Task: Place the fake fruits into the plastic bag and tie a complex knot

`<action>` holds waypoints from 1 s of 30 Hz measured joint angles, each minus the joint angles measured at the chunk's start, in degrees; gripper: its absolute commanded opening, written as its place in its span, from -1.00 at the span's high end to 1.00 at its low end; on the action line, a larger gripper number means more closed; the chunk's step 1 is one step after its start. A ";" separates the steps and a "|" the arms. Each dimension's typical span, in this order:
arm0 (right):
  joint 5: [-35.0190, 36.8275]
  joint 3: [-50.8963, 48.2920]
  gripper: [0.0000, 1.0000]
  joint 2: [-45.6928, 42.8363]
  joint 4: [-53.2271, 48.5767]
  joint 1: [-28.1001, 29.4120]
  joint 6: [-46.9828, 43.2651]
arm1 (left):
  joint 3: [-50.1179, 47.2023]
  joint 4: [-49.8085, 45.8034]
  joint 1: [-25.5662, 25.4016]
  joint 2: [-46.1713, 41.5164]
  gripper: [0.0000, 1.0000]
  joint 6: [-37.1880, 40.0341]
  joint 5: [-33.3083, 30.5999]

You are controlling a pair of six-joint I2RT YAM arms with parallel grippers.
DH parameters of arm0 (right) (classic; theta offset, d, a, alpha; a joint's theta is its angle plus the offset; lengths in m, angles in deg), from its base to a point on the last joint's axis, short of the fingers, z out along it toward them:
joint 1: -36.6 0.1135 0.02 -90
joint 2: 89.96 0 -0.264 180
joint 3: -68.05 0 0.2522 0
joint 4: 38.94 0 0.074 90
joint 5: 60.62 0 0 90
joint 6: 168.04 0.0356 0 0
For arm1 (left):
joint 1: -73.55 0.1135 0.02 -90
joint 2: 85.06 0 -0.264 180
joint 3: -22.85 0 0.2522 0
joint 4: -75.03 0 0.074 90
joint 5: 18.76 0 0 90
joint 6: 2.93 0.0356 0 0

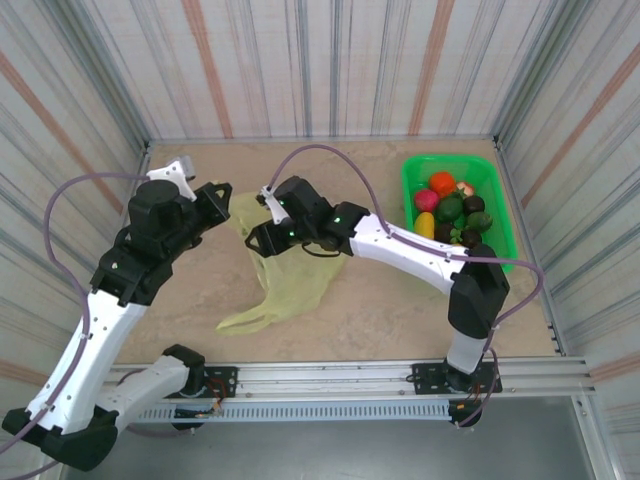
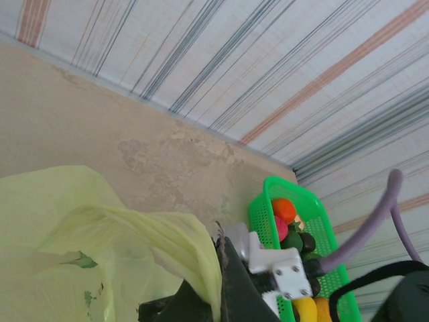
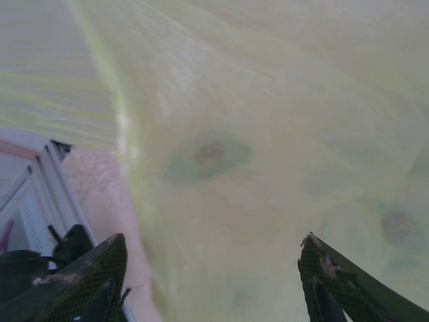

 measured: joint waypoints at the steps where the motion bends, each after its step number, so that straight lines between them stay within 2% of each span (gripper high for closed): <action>1: 2.10 0.79 -0.04 1.03 -0.94 -0.04 -0.22 | 0.00 0.00 -0.02 -0.02 1.00 0.15 0.39; 5: 9.20 1.36 0.57 3.45 -4.24 -1.33 -0.90 | 0.00 0.09 -0.04 -0.35 1.00 2.29 3.21; 9: 13.29 -3.32 0.97 0.96 -4.22 -6.82 -0.76 | -0.04 -0.59 -0.09 -2.23 1.00 7.74 8.85; 12: 14.10 -4.42 1.00 -2.73 -4.00 -11.96 -1.90 | -1.31 -3.39 -1.46 -4.07 1.00 11.96 11.85; 15: 14.34 -4.42 1.00 -7.48 -3.96 -14.51 -3.85 | -1.92 -6.38 -1.97 -4.17 1.00 15.45 12.20; 19: 13.44 -4.42 1.00 -12.61 -3.72 -14.75 -6.60 | -2.47 -8.83 -2.75 -1.92 1.00 18.08 12.04; 21: 11.89 -4.24 1.00 -14.36 -3.48 -14.71 -7.96 | -3.04 -9.79 -5.33 0.26 1.00 18.82 11.30; 26: 6.69 -3.72 1.00 -15.04 -3.67 -14.62 -9.66 | -3.06 -11.78 -15.13 9.16 1.00 20.31 5.01; 30: 1.84 -4.26 1.00 -15.82 -3.21 -14.67 -9.62 | -3.19 -13.51 -18.10 13.31 1.00 20.39 -1.14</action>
